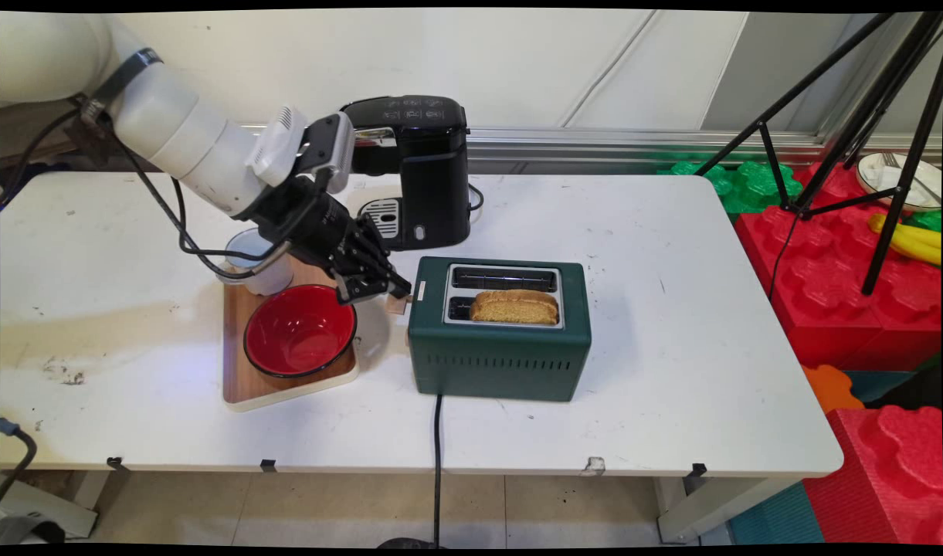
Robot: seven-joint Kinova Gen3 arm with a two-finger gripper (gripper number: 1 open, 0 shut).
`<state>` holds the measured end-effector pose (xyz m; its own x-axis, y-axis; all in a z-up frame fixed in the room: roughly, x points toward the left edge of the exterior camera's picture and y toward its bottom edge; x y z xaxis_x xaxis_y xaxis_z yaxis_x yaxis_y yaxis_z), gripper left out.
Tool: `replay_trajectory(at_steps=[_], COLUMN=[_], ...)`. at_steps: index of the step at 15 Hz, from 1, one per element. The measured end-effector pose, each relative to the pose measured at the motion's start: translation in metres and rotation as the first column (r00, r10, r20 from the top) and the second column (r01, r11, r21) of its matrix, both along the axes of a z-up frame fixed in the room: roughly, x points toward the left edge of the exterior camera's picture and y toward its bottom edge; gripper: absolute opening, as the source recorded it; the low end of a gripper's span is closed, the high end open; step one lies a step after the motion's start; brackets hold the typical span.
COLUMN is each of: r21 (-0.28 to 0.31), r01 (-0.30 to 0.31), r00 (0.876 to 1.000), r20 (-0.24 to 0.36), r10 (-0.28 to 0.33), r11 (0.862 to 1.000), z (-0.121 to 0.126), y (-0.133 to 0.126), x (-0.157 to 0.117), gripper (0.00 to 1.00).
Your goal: Press the toaster switch
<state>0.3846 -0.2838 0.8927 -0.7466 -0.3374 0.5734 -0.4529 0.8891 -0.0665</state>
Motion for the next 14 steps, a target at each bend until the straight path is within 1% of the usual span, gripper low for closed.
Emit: replay_trajectory(at_steps=[14], r21=[0.037], r01=[-0.023], r00=[0.999], r20=[0.039], r10=[0.022], r11=[0.999], z=[-0.042], y=[-0.011], x=[-0.007], gripper=[0.0])
